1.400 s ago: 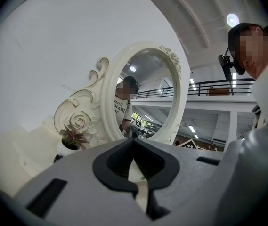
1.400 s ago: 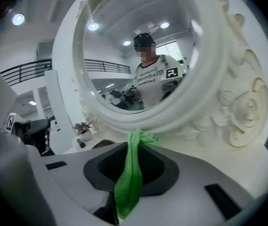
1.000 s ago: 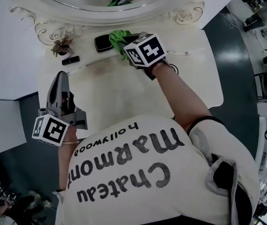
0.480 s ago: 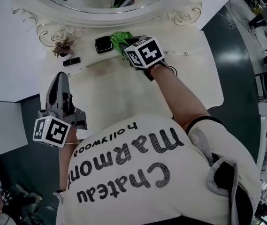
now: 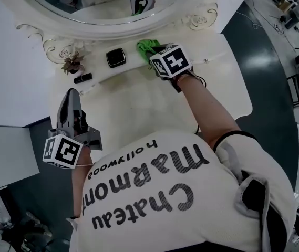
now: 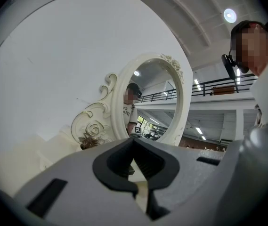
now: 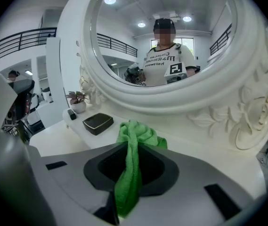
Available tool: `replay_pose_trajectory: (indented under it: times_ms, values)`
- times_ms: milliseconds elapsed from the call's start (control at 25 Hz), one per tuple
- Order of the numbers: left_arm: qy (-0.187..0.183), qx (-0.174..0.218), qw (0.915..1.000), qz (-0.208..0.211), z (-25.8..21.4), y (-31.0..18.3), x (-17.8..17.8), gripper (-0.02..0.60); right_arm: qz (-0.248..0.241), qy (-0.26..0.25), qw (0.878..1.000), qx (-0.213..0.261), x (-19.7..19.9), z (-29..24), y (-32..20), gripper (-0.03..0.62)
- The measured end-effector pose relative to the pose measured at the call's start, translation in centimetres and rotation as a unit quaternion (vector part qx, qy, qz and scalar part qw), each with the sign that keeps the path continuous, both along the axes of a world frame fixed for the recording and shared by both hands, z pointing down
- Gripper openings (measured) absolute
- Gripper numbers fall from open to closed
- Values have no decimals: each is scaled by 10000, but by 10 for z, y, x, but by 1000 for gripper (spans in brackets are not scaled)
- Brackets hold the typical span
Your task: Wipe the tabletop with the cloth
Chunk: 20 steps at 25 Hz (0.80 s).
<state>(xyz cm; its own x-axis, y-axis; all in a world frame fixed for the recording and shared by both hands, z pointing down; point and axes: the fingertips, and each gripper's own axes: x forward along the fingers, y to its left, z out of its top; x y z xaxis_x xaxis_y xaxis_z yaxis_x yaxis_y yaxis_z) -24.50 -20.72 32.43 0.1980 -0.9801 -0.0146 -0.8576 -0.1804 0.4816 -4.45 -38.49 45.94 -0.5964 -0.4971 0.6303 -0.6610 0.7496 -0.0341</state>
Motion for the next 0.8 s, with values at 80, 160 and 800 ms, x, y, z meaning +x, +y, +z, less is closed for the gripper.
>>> replay_pose_trajectory:
  times_ms: [80, 160, 800]
  values:
    - [59, -29, 9999, 92, 1, 2, 3, 8, 123, 20, 9999, 30, 11, 1, -2, 80]
    - [62, -19, 9999, 154, 1, 5, 3, 8, 270, 47, 9996, 74, 25, 0, -6, 80]
    - [190, -5, 9995, 254, -1, 21, -8, 8, 1313, 368, 9905, 156, 114, -1, -32, 80]
